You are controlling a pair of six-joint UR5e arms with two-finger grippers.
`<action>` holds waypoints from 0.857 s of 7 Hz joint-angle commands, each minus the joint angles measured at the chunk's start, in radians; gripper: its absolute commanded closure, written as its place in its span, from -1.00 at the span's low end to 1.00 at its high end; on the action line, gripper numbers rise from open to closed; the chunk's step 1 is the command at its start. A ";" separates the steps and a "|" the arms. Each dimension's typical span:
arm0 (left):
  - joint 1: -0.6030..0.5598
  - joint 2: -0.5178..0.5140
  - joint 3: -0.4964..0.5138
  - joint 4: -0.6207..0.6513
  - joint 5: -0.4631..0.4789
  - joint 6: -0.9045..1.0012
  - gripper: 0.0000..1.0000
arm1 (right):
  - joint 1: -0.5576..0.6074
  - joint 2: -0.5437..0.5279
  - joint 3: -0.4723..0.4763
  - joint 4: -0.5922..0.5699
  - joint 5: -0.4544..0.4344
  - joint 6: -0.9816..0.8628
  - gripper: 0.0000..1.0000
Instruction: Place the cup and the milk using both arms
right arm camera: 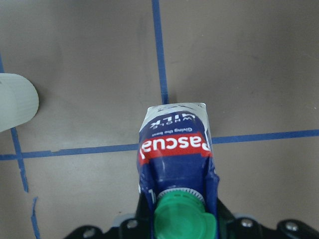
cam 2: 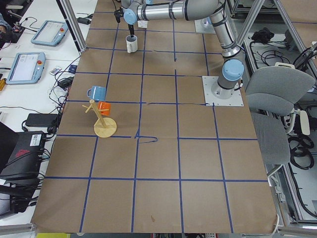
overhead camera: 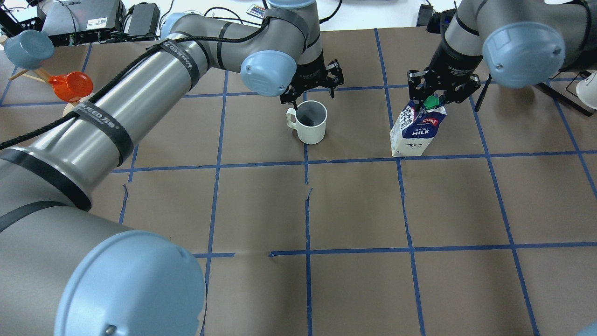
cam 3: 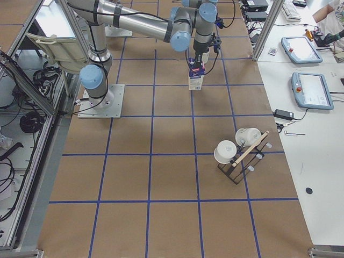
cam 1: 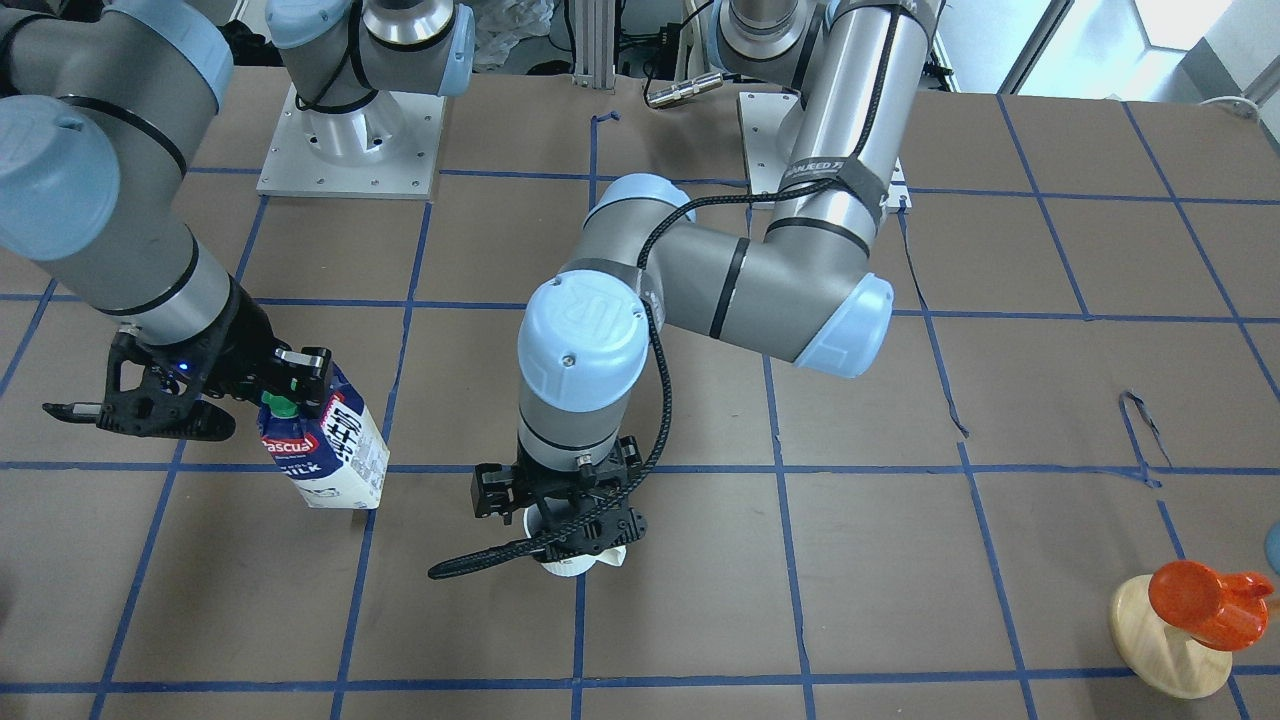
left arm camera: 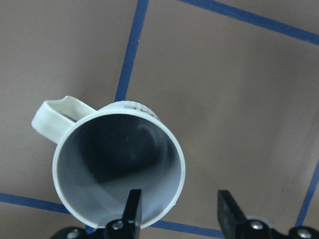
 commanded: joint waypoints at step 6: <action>0.268 0.552 -0.382 -0.259 0.008 0.457 -0.92 | 0.190 0.192 -0.193 -0.009 0.021 0.228 0.44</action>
